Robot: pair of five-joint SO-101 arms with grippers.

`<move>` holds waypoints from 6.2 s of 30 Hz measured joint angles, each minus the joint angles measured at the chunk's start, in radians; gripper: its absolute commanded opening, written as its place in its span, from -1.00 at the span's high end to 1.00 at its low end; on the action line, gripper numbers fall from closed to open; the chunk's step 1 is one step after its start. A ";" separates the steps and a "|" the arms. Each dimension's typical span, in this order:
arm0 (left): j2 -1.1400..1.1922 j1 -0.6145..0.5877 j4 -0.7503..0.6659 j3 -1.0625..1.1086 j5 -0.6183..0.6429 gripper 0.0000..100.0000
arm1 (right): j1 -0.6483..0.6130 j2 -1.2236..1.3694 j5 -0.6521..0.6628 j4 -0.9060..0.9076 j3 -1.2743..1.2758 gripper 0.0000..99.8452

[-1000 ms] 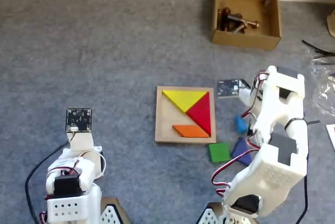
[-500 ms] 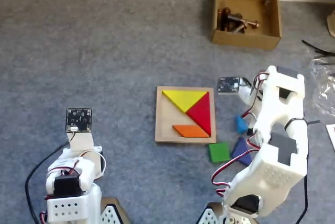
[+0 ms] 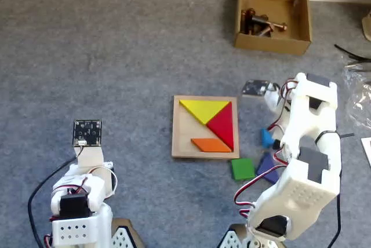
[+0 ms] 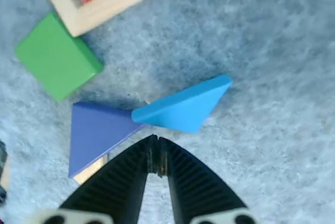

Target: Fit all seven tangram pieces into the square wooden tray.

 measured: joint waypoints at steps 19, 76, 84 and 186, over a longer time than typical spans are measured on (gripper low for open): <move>0.000 0.000 0.000 0.000 0.000 0.99 | -0.023 0.000 -0.333 -0.098 0.028 0.99; 0.000 0.000 0.000 0.000 0.000 0.99 | -0.138 0.000 -1.533 -0.064 -0.018 0.79; 0.000 0.000 0.000 0.000 0.000 0.99 | -0.138 0.000 -1.533 -0.064 -0.015 0.80; 0.000 0.000 0.000 0.000 0.000 0.99 | -0.158 -0.176 -0.925 -0.219 0.207 0.57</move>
